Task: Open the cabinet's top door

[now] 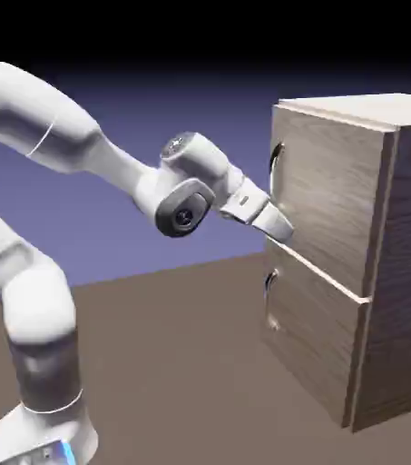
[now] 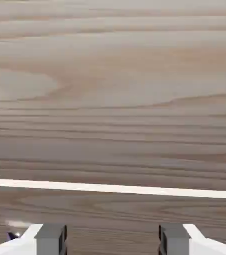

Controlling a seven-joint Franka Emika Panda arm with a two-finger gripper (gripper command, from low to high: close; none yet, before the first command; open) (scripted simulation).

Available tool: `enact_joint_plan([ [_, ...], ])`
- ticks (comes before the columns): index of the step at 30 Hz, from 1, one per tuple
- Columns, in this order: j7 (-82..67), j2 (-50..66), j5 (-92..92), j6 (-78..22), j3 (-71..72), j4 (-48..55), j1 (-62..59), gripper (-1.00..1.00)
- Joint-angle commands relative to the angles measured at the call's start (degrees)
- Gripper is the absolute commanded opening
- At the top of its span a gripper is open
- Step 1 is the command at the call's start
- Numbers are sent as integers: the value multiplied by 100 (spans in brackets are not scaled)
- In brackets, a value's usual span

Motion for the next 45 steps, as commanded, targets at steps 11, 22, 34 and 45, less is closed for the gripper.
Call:
enact_joint_plan([
  [11, -1775, -585, 2742, -174, 1056, 232, -812, 0],
  [22, -3549, -1170, 5483, -348, 2112, 463, -1624, 0],
  [34, -5485, -1808, 8474, -538, 3264, 716, -2510, 0],
  [45, -7260, -2393, 11215, -712, 4320, 948, -3322, 0],
])
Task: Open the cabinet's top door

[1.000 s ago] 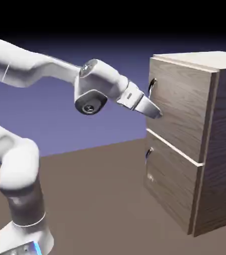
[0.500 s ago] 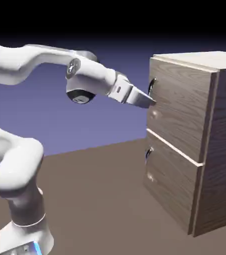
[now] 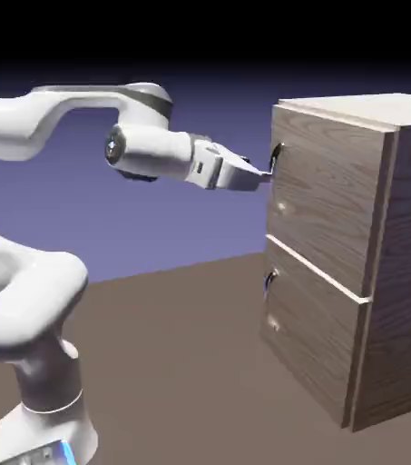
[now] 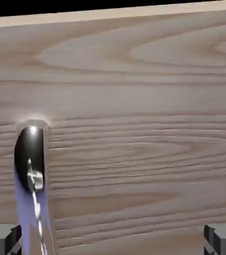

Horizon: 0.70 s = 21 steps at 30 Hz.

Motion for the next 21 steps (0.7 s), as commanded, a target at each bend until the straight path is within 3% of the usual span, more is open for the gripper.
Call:
enact_joint_plan([
  [1, -162, -53, 250, -16, 96, 21, -74, 0],
  [21, -2973, -906, 4600, -355, 1855, 532, -1572, 0],
])
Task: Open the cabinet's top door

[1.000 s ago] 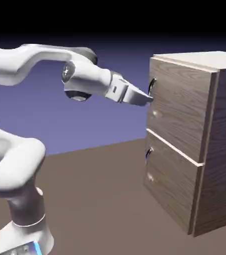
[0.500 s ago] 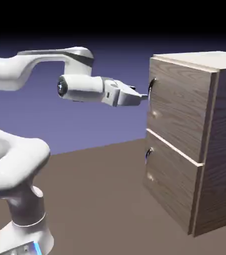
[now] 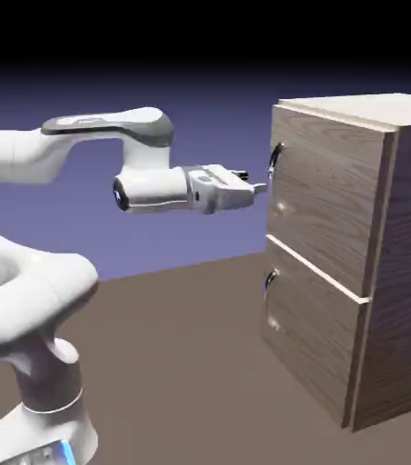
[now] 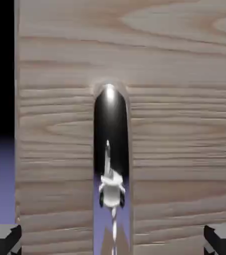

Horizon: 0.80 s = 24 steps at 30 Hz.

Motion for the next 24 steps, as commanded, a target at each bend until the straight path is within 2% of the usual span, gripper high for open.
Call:
enact_joint_plan([
  [1, -13, 61, 28, -58, 84, 130, -194, 0],
  [4, -55, 253, 113, -237, 347, 535, -798, 0],
  [5, -55, 253, 113, -237, 347, 535, -798, -100],
  [13, -1448, 1110, 101, -752, -868, -269, 655, -100],
  [24, -3222, 1939, -56, -875, -3089, -859, 2896, -100],
])
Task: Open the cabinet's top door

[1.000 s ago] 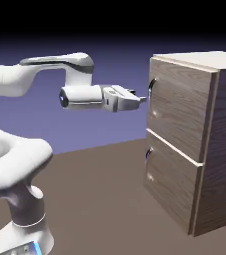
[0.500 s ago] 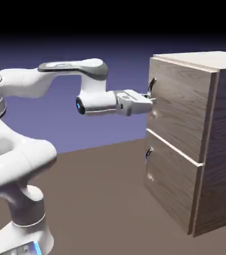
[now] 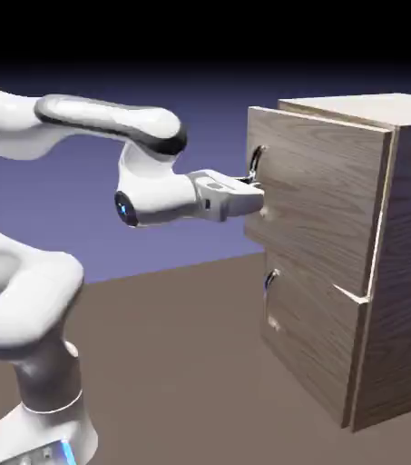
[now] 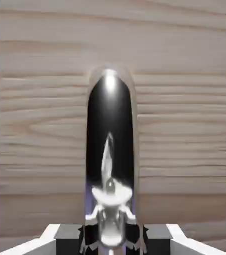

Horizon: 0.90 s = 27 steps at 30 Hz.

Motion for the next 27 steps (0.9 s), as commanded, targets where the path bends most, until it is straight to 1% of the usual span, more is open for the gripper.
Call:
enact_joint_plan([
  [1, -249, 88, 86, 51, -201, 15, 193, -100],
  [11, -1559, 195, -82, 278, -2279, -232, 2161, -100],
  [19, -600, -684, -2071, 418, -3574, -838, 3222, -100],
  [27, 377, -1645, -4065, 777, -4711, -1280, 4082, -100],
])
